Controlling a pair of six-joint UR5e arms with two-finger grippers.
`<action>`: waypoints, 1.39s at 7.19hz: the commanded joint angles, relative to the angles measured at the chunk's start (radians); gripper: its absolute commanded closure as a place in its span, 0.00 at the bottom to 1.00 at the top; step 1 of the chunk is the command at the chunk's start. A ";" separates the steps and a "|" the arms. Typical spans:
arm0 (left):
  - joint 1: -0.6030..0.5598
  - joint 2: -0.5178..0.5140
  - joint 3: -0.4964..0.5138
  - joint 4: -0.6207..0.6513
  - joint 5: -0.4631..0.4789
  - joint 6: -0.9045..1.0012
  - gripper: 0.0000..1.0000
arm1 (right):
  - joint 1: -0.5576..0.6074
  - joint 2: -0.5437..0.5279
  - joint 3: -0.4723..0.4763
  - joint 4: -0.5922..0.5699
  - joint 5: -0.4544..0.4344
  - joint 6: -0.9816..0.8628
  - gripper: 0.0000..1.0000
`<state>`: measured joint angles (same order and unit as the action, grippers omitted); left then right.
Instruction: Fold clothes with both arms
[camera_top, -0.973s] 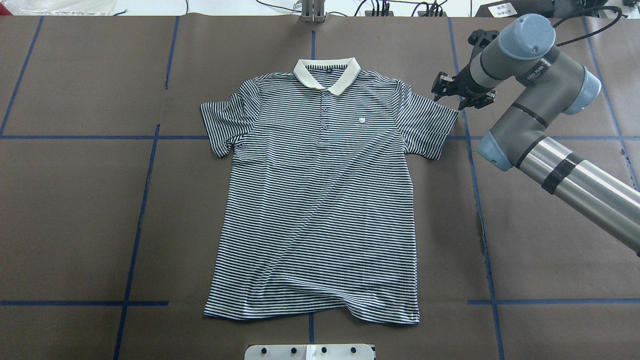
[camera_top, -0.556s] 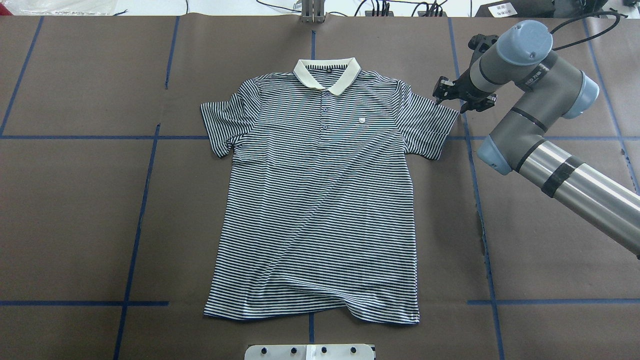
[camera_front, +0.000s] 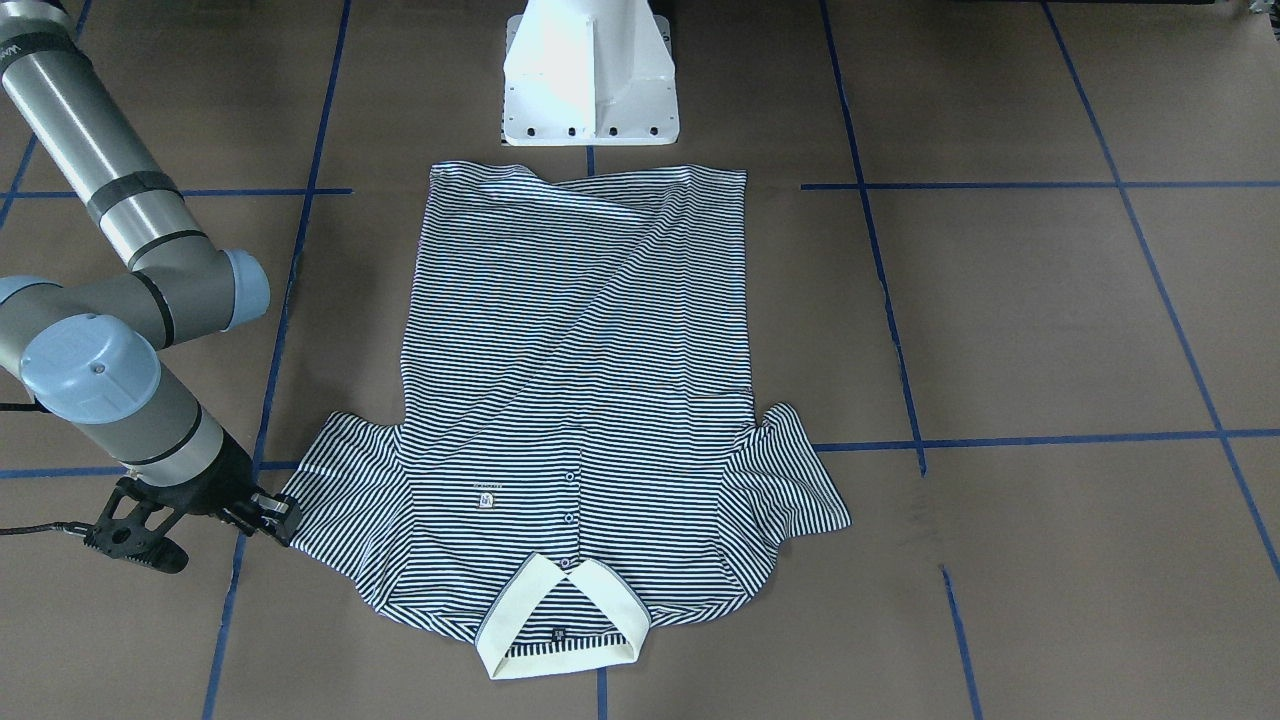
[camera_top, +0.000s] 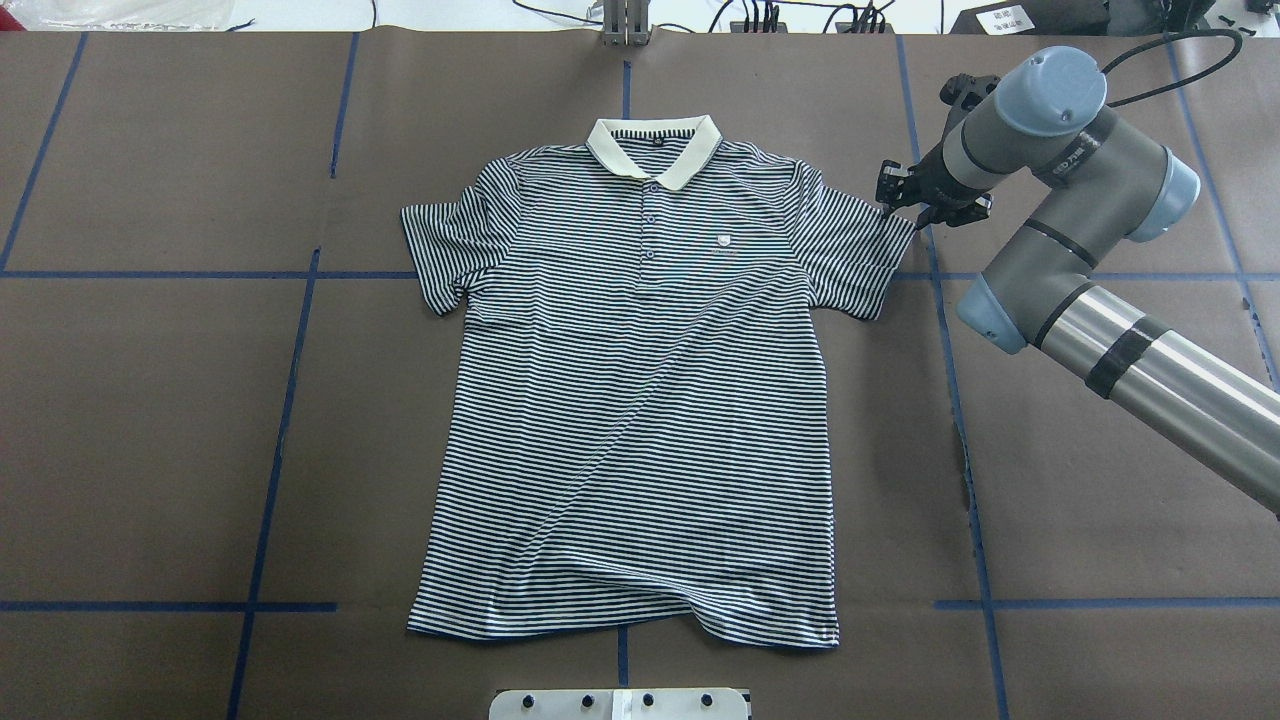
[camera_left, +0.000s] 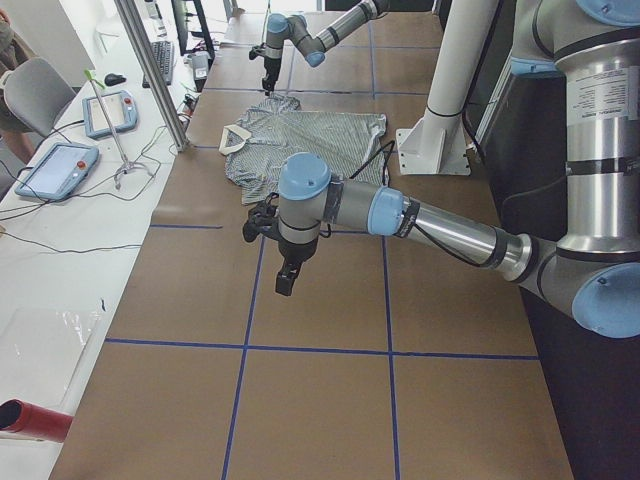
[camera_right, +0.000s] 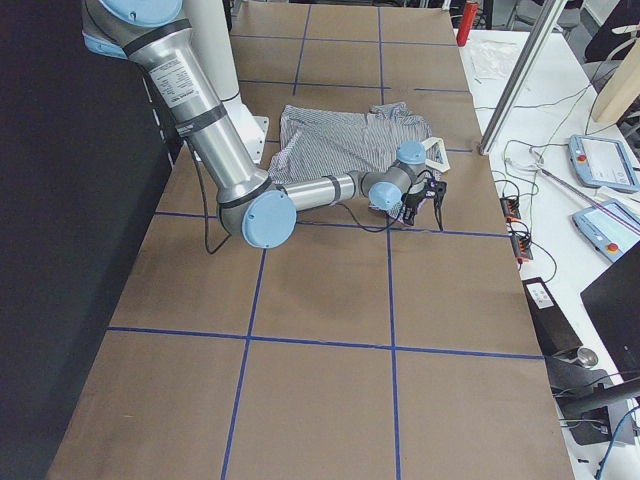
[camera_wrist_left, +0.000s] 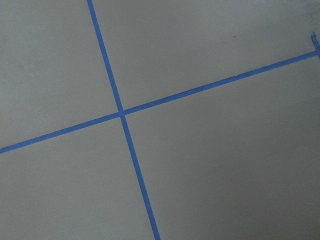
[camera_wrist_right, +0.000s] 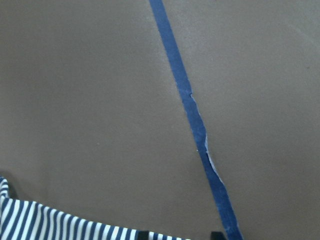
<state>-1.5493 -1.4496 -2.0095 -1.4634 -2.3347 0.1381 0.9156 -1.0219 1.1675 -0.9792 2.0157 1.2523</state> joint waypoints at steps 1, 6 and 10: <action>0.000 0.000 -0.003 0.000 0.000 0.000 0.00 | -0.003 -0.006 0.001 0.002 0.000 -0.001 0.94; -0.002 0.014 -0.034 0.005 0.000 -0.002 0.00 | 0.000 -0.006 0.088 -0.009 0.012 0.010 1.00; -0.002 0.015 -0.037 0.005 0.000 0.000 0.00 | -0.139 0.159 0.155 -0.154 -0.097 0.301 1.00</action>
<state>-1.5504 -1.4345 -2.0453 -1.4588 -2.3347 0.1375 0.8255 -0.9570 1.3360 -1.0514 1.9855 1.4573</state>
